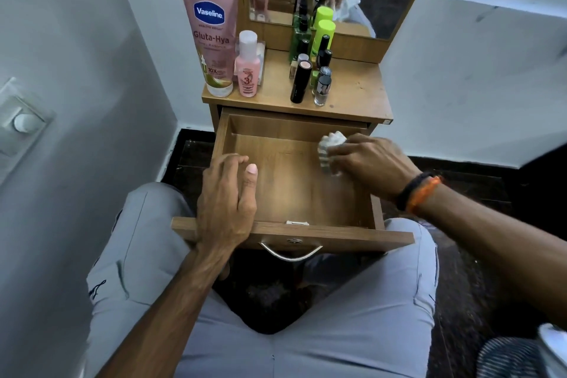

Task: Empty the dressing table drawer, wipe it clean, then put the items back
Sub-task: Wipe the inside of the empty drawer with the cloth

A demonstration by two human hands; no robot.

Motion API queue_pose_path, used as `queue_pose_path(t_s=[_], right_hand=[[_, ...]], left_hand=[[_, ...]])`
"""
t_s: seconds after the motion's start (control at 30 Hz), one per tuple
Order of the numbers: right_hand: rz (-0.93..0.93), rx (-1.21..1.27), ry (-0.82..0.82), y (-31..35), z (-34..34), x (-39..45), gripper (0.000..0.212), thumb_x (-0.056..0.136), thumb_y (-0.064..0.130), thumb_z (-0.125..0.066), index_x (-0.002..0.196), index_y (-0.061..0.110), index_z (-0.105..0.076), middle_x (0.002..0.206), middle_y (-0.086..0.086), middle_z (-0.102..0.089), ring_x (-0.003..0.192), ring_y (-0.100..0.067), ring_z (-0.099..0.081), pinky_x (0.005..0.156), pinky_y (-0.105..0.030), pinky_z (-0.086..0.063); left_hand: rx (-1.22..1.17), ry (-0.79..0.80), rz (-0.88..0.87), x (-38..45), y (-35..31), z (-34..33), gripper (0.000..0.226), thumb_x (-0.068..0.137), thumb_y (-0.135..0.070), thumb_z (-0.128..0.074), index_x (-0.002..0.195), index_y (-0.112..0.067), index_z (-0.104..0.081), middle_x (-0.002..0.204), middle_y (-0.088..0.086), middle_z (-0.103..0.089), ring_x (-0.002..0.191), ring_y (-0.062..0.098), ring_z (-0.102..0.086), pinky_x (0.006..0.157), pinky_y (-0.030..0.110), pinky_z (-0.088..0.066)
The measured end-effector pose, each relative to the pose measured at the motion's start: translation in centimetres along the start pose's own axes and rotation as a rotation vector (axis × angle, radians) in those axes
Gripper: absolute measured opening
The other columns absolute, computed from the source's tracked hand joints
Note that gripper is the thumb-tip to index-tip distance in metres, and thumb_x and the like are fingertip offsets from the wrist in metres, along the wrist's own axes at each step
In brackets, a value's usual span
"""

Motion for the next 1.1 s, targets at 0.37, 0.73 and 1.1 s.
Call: queue_pose_path(t_s=[0.37, 0.73, 1.1], right_hand=[[0.095, -0.324, 0.400, -1.4, -7.2, 2.6, 0.031, 0.098, 0.039, -0.053, 0.117, 0.018, -0.066, 0.126, -0.006, -0.064, 0.117, -0.026, -0.057, 0.102, -0.044, -0.039], [0.205, -0.137, 0.883, 3.2, -8.2, 0.0, 0.032, 0.096, 0.033, -0.059, 0.125, 0.020, -0.064, 0.124, -0.002, -0.064, 0.123, -0.022, -0.049, 0.101, -0.042, -0.038], [0.049, -0.140, 0.731, 3.2, -4.3, -2.4, 0.028, 0.099, 0.032, -0.053, 0.120, 0.019, -0.064, 0.130, -0.003, -0.057, 0.122, -0.025, -0.049, 0.095, -0.041, -0.041]], left_hand=[[-0.020, 0.000, -0.009, 0.1, 0.1, 0.0, 0.056, 0.099, -0.053, -0.029, 0.125, -0.014, -0.059, 0.132, -0.001, -0.053, 0.117, 0.017, -0.051, 0.090, 0.044, -0.053], [0.003, -0.009, -0.025, 0.0, 0.3, -0.1, 0.056, 0.099, -0.053, -0.029, 0.125, -0.015, -0.060, 0.132, 0.000, -0.054, 0.116, 0.016, -0.051, 0.087, 0.040, -0.054], [0.031, -0.003, -0.048, 0.2, 0.3, -0.2, 0.055, 0.099, -0.053, -0.029, 0.122, -0.014, -0.061, 0.131, 0.001, -0.053, 0.116, 0.016, -0.050, 0.086, 0.037, -0.054]])
Point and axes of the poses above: each hand's wrist, its own x-axis towards the middle knuckle, its own z-axis out of the back of the hand, y = z × x, the point moved 8 cm from there along x, towards the middle knuckle
